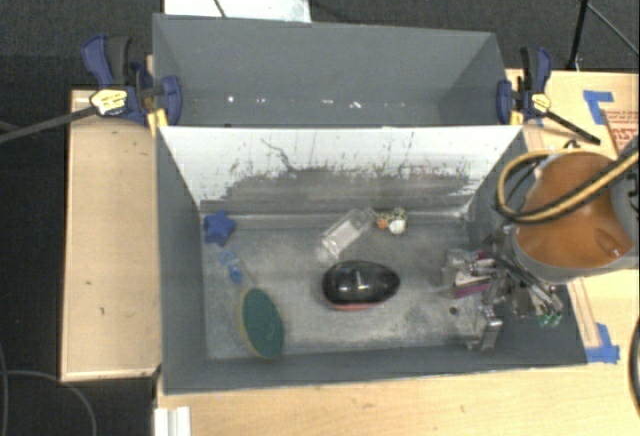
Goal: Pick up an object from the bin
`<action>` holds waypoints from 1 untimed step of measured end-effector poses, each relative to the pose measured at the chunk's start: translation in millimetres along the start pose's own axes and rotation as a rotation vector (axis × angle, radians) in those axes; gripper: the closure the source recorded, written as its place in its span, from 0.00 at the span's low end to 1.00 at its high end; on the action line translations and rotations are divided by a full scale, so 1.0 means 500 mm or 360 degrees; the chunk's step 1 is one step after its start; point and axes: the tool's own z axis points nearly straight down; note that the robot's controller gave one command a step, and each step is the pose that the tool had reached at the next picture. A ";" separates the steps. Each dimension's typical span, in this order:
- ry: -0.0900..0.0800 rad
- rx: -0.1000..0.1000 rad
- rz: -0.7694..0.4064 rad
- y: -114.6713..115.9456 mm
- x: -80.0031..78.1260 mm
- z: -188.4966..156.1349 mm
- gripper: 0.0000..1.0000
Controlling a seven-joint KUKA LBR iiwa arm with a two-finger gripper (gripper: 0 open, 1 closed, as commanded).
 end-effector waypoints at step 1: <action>-0.0012 -0.0002 0.0060 -0.068 0.019 0.009 0.00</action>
Offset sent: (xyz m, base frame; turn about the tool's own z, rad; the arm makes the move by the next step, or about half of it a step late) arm -0.0089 -0.0352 -0.0061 0.0326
